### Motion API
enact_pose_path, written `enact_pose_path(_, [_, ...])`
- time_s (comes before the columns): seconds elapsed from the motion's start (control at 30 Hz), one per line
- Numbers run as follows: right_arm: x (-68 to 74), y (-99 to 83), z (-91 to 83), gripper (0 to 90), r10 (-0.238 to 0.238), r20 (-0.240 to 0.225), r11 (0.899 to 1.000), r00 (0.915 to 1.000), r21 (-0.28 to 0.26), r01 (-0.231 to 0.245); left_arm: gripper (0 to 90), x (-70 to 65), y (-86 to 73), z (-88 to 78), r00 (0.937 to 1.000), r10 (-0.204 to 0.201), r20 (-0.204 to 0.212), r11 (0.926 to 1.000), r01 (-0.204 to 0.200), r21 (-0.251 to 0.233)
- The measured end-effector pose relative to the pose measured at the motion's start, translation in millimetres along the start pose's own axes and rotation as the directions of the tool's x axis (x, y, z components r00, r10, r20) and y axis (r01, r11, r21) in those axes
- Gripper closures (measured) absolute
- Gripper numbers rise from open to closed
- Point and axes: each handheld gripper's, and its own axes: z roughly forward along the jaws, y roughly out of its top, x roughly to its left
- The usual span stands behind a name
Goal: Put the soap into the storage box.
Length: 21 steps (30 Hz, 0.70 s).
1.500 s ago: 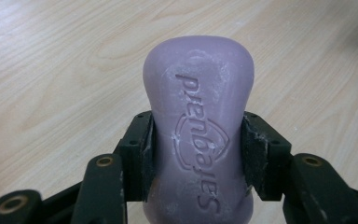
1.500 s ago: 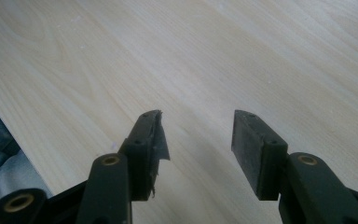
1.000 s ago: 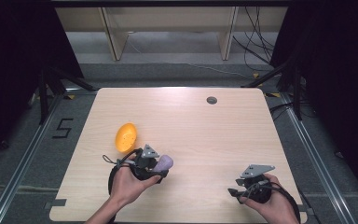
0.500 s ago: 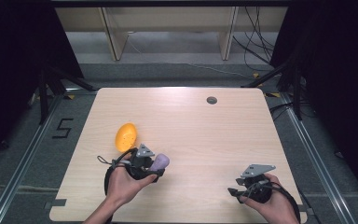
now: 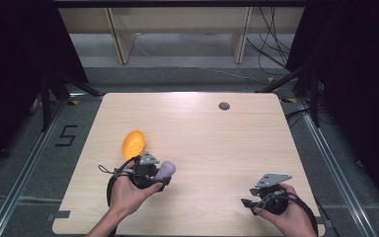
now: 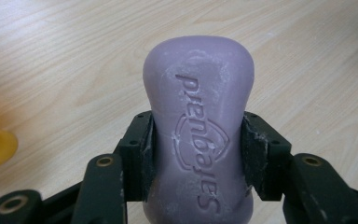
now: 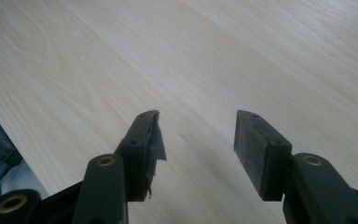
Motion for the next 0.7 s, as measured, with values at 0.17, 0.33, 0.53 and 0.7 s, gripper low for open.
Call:
enact_pose_path(0.17, [-0.1, 0.0, 0.0, 50.2, 0.001, 0.0, 1.0, 1.0, -0.002, -0.001, 49.4, 2.0, -0.7, -1.4, 1.0, -0.009, -0.003, 0.9999, 0.009, -0.01])
enact_pose_path(0.33, [-0.1, 0.1, -0.1, 50.1, 0.002, -0.002, 1.0, 1.0, -0.003, -0.002, 49.4, 5.1, -1.2, -3.3, 0.9998, -0.017, -0.011, 0.9998, 0.017, -0.014])
enact_pose_path(0.53, [-0.3, 0.0, 0.6, 49.8, 0.003, 0.001, 1.0, 1.0, -0.013, -0.003, 49.3, 9.2, -1.7, -6.4, 0.9989, -0.043, -0.019, 0.9989, 0.042, -0.021])
enact_pose_path(0.7, [0.0, -0.4, 1.3, 49.4, 0.01, 0.005, 1.0, 0.9999, -0.024, -0.009, 49.4, 14.2, -1.0, -10.6, 0.9991, -0.034, -0.025, 0.9992, 0.033, -0.022])
